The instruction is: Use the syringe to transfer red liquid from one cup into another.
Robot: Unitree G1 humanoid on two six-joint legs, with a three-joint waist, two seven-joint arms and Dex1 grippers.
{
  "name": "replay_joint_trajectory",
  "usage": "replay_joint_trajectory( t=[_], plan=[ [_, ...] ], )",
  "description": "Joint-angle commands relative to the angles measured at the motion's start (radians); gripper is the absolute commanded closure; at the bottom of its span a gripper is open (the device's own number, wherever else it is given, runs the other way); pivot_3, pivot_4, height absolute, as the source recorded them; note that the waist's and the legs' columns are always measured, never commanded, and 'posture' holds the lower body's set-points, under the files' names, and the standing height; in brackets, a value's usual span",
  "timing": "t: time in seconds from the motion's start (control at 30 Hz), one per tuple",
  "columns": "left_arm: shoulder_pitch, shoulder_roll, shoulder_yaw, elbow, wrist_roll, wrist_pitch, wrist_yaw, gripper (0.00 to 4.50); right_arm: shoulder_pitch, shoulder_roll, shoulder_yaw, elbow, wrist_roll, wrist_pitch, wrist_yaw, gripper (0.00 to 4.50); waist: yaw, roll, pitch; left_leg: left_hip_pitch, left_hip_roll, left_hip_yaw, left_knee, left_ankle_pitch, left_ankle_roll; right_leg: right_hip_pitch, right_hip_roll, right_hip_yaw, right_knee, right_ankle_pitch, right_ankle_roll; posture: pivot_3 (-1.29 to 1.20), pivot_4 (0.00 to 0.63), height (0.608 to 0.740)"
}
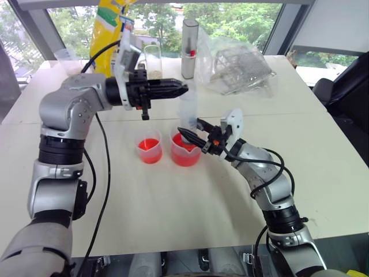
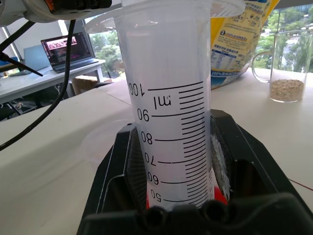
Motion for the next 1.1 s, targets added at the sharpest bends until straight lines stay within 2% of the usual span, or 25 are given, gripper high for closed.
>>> replay_joint_trajectory(
  t=[0.03,0.27,0.4,0.6,0.9,1.1],
  plan=[
    [-0.057,0.012,0.080,-0.040,-0.024,-0.033,0.029,4.42,-0.012,-0.006,0.031,-0.014,-0.015,0.010,0.019,3.07,0.000,0.000,0.000,0.000,0.000,0.000,0.000,0.000,0.000,0.000,0.000,0.000,0.000,0.000,0.000,0.00,0.150,0.740],
    [-0.013,0.027,0.059,-0.062,-0.008,-0.021,0.016,4.42,-0.052,-0.009,0.007,-0.032,-0.006,0.020,0.009,3.07,0.000,0.000,0.000,0.000,0.000,0.000,0.000,0.000,0.000,0.000,0.000,0.000,0.000,0.000,0.000,0.00,0.150,0.740],
    [0.024,0.046,0.051,-0.074,-0.012,0.016,0.020,2.90,-0.070,-0.014,0.001,-0.046,-0.003,0.027,0.011,3.07,-0.002,0.000,0.000,0.000,0.000,0.000,0.000,0.000,0.000,0.000,0.000,0.000,0.000,0.000,0.000,0.00,0.150,0.740],
    [0.057,0.084,0.097,-0.093,-0.054,0.054,0.025,0.07,-0.075,-0.018,-0.003,-0.063,0.002,0.035,0.014,3.07,0.000,0.000,0.000,0.000,0.000,0.000,0.000,0.000,0.000,0.000,0.000,0.000,0.000,0.000,0.000,0.00,0.150,0.740],
    [0.166,0.259,0.238,-0.150,-0.142,0.132,-0.008,0.07,-0.110,-0.021,-0.034,-0.067,0.013,0.044,0.008,3.07,-0.004,0.000,0.000,0.000,0.001,0.000,0.000,0.000,0.000,-0.001,0.000,0.000,0.000,0.000,0.000,0.00,0.150,0.740],
    [0.189,0.323,0.310,-0.136,-0.165,0.141,0.021,0.07,-0.256,-0.025,-0.074,-0.129,0.107,0.154,0.013,3.07,0.002,0.000,0.000,0.000,0.001,0.000,0.000,0.000,0.000,0.000,-0.001,0.000,0.001,0.000,0.000,0.00,0.150,0.740]
  ],
)
